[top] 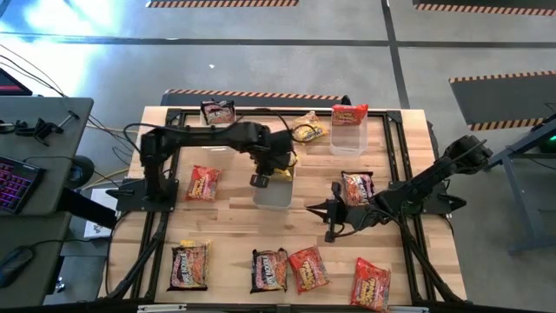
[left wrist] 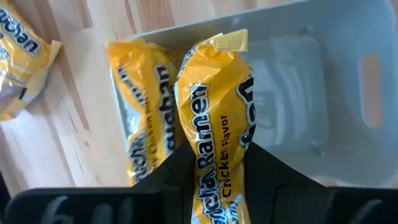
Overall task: Sort Maruchan noodles
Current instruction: Put the bottom right yellow noodle pack into the gray bin
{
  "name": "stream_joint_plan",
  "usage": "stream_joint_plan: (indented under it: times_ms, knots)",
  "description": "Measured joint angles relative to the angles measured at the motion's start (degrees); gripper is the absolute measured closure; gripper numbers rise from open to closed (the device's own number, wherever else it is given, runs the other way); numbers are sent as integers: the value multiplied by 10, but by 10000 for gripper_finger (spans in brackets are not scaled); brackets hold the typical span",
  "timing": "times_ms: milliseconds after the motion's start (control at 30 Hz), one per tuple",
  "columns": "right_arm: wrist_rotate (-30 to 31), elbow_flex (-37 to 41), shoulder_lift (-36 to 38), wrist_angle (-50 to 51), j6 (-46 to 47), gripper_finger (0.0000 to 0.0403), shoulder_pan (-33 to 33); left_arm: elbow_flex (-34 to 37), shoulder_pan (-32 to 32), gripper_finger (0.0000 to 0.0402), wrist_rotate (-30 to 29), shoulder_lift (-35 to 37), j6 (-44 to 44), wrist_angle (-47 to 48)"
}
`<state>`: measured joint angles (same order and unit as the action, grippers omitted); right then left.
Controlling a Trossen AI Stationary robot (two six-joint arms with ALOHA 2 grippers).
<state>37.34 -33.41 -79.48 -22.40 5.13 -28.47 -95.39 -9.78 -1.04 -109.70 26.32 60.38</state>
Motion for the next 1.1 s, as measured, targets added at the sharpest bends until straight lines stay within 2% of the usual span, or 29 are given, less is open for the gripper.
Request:
stream_joint_plan:
  times_ms: [367,800,933,1100]
  knots:
    - [0,0,0,6,4,403,0,-14,-1,318,-61,-51,12,-4]
    - [0,0,0,6,12,403,0,-14,20,249,-137,-47,43,-56]
    - [0,0,0,8,19,403,0,-14,21,239,-140,-47,44,-67]
    - [0,0,0,8,19,403,0,-14,21,243,-185,-34,38,-71]
